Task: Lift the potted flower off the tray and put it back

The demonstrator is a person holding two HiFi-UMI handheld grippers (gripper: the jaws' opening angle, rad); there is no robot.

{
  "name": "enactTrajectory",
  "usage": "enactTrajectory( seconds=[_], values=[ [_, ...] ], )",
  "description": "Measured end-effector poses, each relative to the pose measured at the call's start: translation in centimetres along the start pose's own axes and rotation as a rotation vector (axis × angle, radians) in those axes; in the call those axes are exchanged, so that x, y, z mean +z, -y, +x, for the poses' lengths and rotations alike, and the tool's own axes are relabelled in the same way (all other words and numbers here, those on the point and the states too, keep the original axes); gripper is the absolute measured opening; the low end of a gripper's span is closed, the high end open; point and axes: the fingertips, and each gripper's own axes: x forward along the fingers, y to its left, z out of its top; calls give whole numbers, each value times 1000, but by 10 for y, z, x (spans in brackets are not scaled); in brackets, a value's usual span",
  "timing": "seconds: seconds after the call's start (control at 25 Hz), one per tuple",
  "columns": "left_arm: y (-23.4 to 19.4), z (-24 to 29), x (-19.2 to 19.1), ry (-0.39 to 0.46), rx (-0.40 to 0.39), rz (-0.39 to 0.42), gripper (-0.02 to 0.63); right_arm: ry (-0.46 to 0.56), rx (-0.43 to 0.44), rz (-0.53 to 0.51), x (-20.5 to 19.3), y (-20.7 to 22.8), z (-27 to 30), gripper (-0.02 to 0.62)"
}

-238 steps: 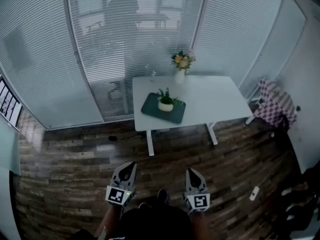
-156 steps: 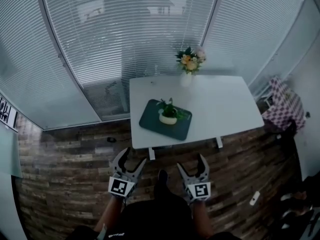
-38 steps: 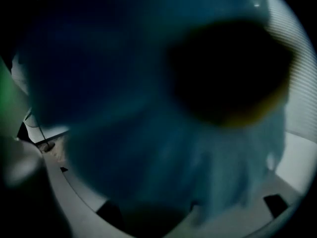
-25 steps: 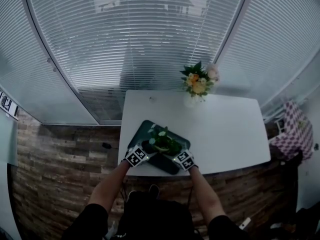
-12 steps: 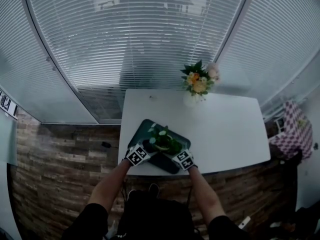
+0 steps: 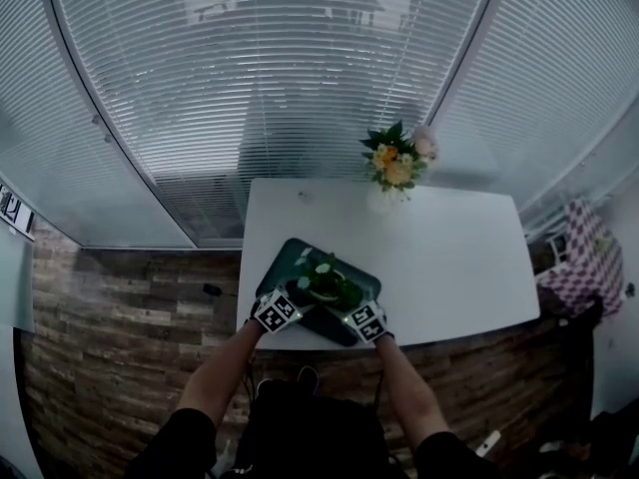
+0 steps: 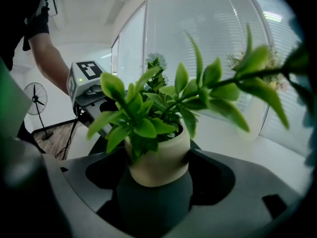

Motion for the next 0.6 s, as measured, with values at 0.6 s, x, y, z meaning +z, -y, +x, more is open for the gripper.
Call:
enactTrajectory(
  seconds=[0.6],
  values=[
    [21,-31,19,76,10,67,288,88,-30,29,18,-21,-33,373]
  ],
)
